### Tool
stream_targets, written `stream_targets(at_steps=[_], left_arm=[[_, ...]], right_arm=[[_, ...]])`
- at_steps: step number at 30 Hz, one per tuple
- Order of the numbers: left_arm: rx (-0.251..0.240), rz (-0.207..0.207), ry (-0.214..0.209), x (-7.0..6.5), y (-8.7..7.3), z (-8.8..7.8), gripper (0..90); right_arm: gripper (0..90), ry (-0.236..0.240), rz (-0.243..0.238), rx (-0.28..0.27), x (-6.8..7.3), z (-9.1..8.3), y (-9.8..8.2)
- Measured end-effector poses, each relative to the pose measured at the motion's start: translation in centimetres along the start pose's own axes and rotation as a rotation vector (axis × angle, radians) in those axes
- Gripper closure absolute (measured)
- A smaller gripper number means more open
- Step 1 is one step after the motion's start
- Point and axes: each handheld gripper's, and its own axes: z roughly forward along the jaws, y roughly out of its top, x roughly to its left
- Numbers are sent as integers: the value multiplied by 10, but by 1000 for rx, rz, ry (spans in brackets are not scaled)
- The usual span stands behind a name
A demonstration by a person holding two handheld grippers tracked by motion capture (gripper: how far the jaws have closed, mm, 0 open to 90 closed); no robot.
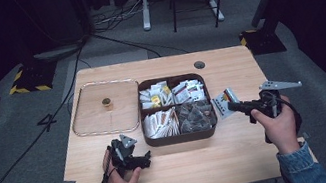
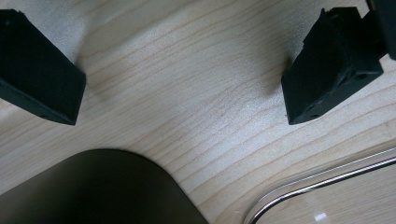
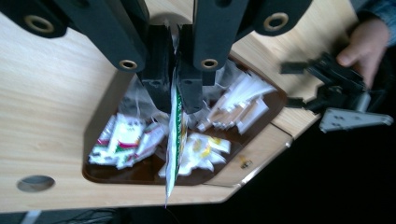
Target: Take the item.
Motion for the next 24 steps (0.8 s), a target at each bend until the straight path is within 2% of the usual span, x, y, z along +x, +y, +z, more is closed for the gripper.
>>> stream_targets(at_steps=[1,2,4,8,11,17,24], left_arm=[[0,0,0,0,0,0,1],[-1,0,0,0,0,0,1],[0,0,0,0,0,0,1],[0,1,-1,0,0,0,1],[0,0,-1,0,0,0,1],[1,1,-1,0,0,0,1],[1,3,-3,0,1,1,1]], right_arm=[[870,-8,-16,25,0,1,-2],[869,-8,-10,38,-1,1,-3],[870,-10,11,28,-6,-1,-7],[869,-64,16,64,-14,-3,-15],[869,-62,23,77,-17,-3,-18],[869,-120,38,143,-33,4,-32],[869,-122,69,195,-43,13,-41]])
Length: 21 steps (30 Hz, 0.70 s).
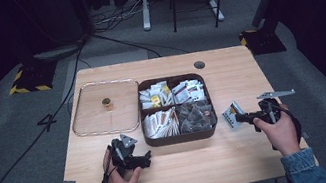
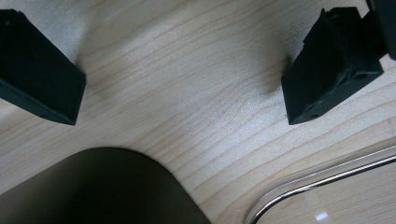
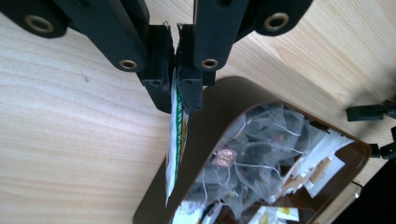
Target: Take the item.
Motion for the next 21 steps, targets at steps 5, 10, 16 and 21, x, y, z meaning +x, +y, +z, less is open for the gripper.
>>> stream_targets(at_steps=[5,10,16,21], left_arm=[[0,0,0,0,0,0,1],[0,0,0,0,0,0,1],[0,0,0,0,0,0,1],[0,0,0,0,0,0,1]], right_arm=[[868,-6,11,39,-3,8,-4],[868,-11,36,69,-8,14,-7],[855,-17,52,92,-12,18,-10],[818,-29,60,100,-15,19,-11]])
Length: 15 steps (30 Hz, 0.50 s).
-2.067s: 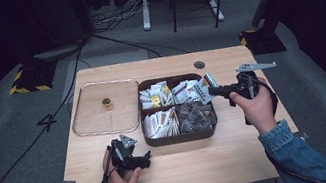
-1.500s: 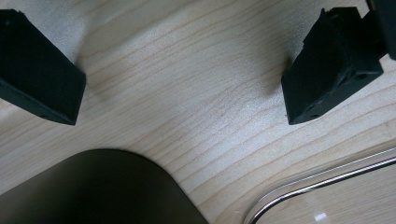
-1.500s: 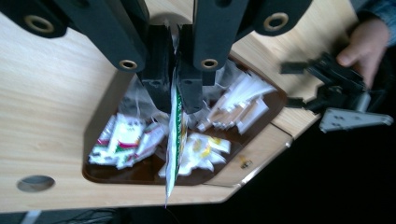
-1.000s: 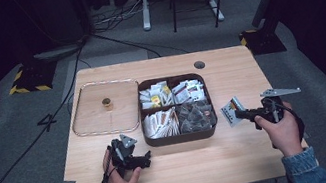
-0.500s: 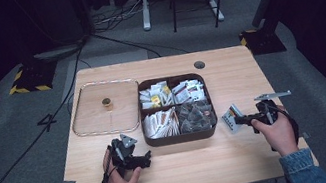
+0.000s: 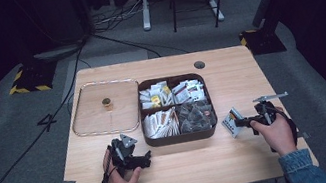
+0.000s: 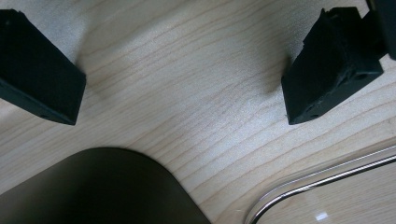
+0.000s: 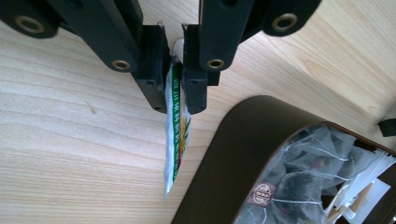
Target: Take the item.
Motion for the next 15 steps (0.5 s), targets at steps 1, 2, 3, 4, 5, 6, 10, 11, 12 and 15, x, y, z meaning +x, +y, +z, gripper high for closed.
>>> stream_targets(at_steps=[1,2,3,4,5,6,10,11,12,15], left_arm=[[0,0,0,0,0,0,1],[0,0,0,0,0,0,1],[0,0,-1,0,0,0,1],[0,0,0,0,0,0,1],[0,0,0,0,0,0,1],[0,0,0,0,0,0,1],[0,0,0,0,0,0,1],[0,0,0,0,0,0,1],[0,0,0,0,0,0,1],[0,0,0,0,0,0,1]], right_arm=[[818,0,0,0,0,0,0],[772,-10,-3,0,-1,1,0],[750,-17,1,-2,-1,1,-1],[723,-20,4,-9,-2,1,-1],[689,-23,11,-24,-2,1,-1],[667,-26,14,-35,-2,0,0],[600,-43,22,-52,-5,0,-1],[589,-48,26,-50,-6,0,-1],[577,-54,29,-49,-6,0,-1],[529,-77,23,-52,-10,0,-2]])
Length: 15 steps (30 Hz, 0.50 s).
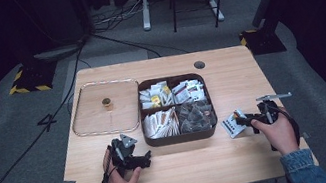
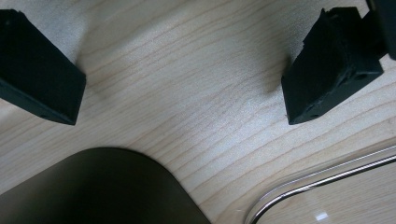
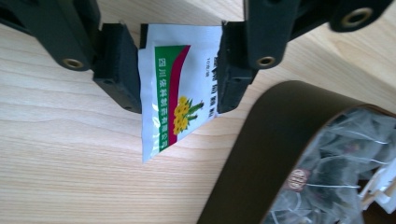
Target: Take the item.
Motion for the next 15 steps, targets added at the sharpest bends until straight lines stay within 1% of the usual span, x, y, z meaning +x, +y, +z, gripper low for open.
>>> stream_targets(at_steps=[2,6,9,11,15], left_arm=[[-1,0,-1,0,0,0,1],[0,0,0,0,0,0,1],[0,0,0,0,0,0,1],[0,0,0,0,0,0,1],[0,0,-1,0,0,0,1]], right_arm=[[486,-13,2,-9,-2,1,-1],[443,-48,1,-28,-8,2,-2],[419,-80,-14,-46,-11,1,-2],[418,-89,-24,-49,-12,1,-2],[421,-88,-34,-52,-12,1,-2]])
